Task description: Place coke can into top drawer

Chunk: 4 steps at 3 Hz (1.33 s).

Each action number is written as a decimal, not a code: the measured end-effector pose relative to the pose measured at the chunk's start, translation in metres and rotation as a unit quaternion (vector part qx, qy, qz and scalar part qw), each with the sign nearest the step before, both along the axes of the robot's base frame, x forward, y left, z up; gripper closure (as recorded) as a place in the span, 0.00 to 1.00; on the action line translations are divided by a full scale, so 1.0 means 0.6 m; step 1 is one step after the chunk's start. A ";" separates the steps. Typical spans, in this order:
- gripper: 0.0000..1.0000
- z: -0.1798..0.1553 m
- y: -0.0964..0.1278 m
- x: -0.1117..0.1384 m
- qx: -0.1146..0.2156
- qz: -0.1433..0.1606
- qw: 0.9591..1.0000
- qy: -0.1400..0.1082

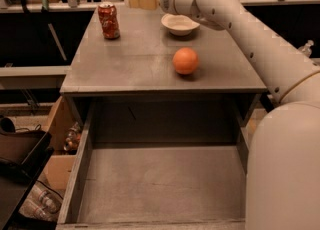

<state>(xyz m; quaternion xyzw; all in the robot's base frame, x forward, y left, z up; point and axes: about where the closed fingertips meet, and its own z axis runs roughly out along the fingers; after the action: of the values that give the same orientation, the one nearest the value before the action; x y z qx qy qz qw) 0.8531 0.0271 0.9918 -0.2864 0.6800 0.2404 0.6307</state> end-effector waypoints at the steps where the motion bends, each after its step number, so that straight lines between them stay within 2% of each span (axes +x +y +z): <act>1: 0.00 -0.029 0.064 0.012 0.004 0.037 0.999 -0.005; 2: 0.00 -0.035 0.079 0.014 0.002 0.048 0.999 -0.008; 3: 0.00 -0.042 0.096 0.014 -0.023 0.045 0.999 -0.003; 4: 0.00 -0.074 0.137 0.023 -0.059 0.051 0.997 0.021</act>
Offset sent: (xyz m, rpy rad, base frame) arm 0.0071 0.0387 -0.0172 0.0070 -0.0098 0.0732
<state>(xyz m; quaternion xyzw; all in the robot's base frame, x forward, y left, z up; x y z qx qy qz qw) 0.8667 0.1091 0.9474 -0.3525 0.6904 0.2376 0.5853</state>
